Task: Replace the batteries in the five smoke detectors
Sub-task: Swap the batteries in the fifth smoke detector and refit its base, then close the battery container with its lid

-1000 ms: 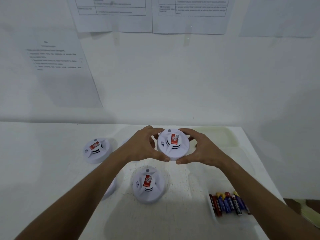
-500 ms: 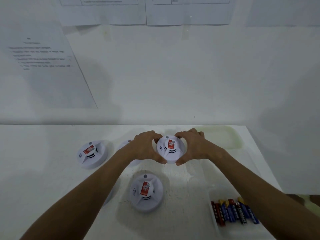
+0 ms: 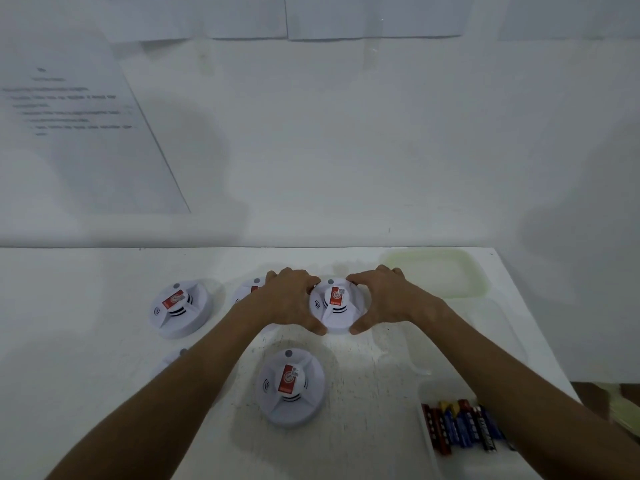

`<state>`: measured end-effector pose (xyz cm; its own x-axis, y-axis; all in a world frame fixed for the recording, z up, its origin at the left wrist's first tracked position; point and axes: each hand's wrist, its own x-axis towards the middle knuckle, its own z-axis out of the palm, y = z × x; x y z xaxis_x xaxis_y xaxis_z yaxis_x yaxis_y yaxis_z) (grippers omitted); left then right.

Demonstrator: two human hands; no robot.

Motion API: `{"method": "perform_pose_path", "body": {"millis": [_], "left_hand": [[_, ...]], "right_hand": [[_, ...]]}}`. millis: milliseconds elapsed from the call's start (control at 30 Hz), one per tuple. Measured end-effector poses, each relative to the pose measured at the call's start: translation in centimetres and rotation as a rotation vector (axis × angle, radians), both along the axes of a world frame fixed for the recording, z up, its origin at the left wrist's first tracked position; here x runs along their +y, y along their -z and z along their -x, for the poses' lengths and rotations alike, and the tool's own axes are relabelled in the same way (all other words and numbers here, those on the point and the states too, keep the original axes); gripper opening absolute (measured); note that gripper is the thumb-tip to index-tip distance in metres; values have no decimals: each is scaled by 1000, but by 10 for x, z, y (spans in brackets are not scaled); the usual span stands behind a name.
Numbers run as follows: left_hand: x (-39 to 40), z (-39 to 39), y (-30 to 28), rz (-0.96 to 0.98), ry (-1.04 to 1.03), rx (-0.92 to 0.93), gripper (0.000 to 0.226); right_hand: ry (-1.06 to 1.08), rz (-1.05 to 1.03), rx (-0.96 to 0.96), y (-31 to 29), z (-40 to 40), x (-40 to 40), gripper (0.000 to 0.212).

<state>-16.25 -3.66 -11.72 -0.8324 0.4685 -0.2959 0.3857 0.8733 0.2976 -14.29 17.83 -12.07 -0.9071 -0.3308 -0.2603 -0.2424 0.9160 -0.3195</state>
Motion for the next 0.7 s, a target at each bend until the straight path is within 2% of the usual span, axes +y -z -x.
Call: {"method": "perform_pose_path", "body": {"millis": [167,267,433,567,700], "left_hand": [[2,-2,-18,-113,-77,-24,92],[20,-2,-37,-257,-106,4,79],[78,3,-48,-258,-88,6,69],[120,10,-41,-195,-125,-15,73],[147,17,-30,-155,-177,-49,75]], "right_hand": [[59,104,-1,-19,-10,6,96],[131,248,83,-35,-13,34,89],[320,367,176,-46,-18,113,74],[455,409,137,-34,-19,179,74],[478,419,33,-16,-16,212,83]]}}
